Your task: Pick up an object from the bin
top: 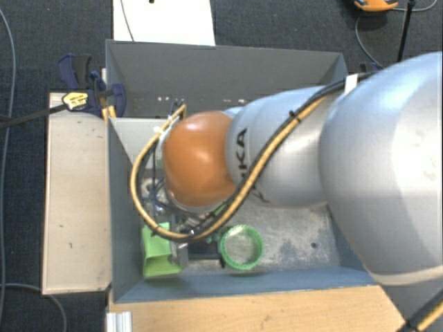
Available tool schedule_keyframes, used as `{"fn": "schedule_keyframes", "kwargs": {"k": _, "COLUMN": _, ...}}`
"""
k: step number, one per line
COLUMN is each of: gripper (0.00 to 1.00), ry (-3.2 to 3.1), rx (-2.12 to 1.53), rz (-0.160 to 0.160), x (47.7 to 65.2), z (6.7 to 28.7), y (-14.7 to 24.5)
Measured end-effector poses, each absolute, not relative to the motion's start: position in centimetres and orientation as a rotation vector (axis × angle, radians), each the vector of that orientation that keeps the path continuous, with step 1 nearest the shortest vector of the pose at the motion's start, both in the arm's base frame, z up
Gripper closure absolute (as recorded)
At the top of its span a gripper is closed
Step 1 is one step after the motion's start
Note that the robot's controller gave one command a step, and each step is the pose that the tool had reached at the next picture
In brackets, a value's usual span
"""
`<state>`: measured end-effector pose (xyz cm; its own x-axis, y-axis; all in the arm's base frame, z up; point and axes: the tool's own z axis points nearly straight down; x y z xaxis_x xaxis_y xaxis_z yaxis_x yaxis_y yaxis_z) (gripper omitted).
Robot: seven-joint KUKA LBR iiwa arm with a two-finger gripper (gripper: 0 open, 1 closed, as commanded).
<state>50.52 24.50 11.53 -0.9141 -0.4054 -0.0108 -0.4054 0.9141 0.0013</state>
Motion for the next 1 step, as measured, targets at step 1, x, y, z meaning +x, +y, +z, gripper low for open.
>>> {"fn": "schedule_keyframes", "kwargs": {"k": 1, "gripper": 0.00, "ry": 3.029, "rx": -0.759, "rz": 0.008, "x": 50.35, "z": 9.98, "y": 24.99}}
